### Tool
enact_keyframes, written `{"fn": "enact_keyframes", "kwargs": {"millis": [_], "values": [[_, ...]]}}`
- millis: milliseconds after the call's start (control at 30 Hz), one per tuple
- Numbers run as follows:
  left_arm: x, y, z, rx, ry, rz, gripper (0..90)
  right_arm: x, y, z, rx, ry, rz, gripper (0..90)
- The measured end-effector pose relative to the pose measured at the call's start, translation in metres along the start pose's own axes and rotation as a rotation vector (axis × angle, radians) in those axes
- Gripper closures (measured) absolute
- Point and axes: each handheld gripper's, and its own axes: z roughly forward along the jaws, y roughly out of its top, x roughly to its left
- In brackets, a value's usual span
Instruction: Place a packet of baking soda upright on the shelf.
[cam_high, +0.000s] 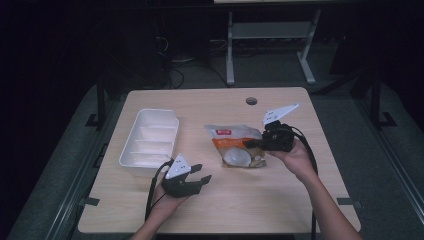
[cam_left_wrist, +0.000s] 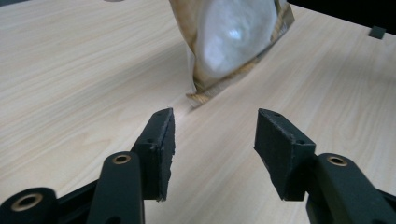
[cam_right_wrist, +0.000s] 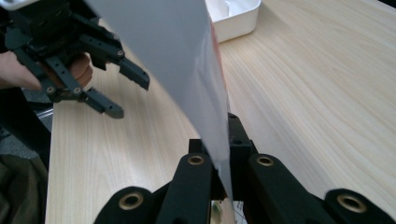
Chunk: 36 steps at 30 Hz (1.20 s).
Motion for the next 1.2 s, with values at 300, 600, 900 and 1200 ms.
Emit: {"fn": "enact_keyframes", "kwargs": {"millis": [300,600,900,1200], "values": [[-0.005,-0.002,0.000,0.034,-0.028,0.035,37.0,-0.002,0.014,-0.007,-0.027,-0.031,0.012,89.8],[-0.013,-0.005,-0.001,0.054,-0.057,0.069,31.1,-0.003,0.032,-0.002,-0.058,-0.034,0.027,89.8],[-0.016,-0.007,-0.002,0.060,-0.063,0.112,28.5,-0.007,0.055,0.014,-0.066,-0.026,0.035,89.8],[-0.010,-0.011,0.000,0.077,-0.065,0.094,27.5,-0.011,0.080,0.032,-0.072,-0.017,0.034,89.8]]}}
